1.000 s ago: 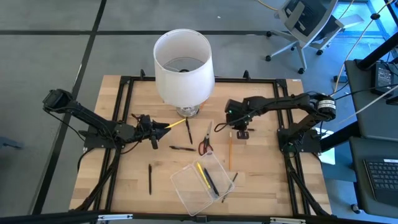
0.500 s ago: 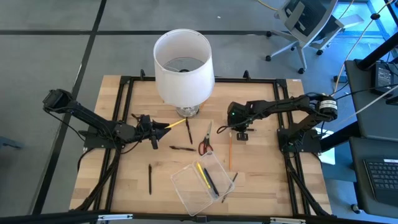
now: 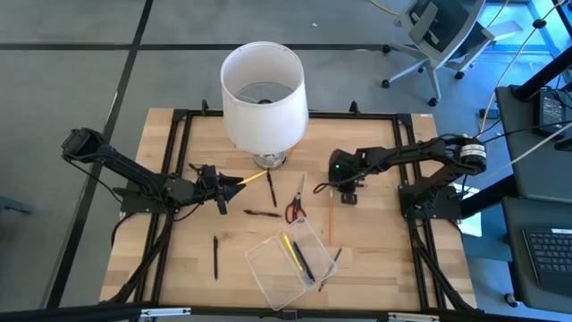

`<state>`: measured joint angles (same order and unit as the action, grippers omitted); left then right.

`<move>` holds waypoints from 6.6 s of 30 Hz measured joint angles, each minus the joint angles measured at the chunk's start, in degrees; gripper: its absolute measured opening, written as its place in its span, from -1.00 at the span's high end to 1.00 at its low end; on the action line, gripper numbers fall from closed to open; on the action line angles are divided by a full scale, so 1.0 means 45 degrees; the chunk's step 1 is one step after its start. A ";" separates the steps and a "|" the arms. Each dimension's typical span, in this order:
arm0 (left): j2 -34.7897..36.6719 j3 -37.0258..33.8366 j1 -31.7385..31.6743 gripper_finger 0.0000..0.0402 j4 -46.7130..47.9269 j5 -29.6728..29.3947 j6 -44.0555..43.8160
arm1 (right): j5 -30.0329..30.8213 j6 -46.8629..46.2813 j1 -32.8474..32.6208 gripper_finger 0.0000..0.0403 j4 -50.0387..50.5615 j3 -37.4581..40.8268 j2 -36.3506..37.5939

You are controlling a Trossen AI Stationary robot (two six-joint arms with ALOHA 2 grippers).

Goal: Pick & place school supplies into a supply box
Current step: Put the top black white pen into the transparent supply box, then adjust the transparent supply box on the table

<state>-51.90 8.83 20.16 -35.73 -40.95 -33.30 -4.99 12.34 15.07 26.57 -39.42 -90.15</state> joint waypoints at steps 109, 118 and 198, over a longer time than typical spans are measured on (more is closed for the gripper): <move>0.0004 0.0003 -0.0002 0.37 0.0384 0.0020 -0.0102 | -0.2602 -0.6064 -0.1574 0.75 0.8698 -0.7017 -0.1515; 0.0004 0.0003 0.0001 0.37 0.0384 0.0015 -0.0102 | -0.3061 -1.1078 -0.4633 0.74 0.8272 -0.8473 -0.1511; -0.0001 0.0003 0.0001 0.37 0.0369 0.3768 -0.0835 | 0.0228 -1.3431 -0.7747 0.59 0.7649 -1.2747 -0.4939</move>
<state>-51.90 8.84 20.16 -34.06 -24.00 -37.05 -3.96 -48.10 -19.79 60.99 -96.78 -112.37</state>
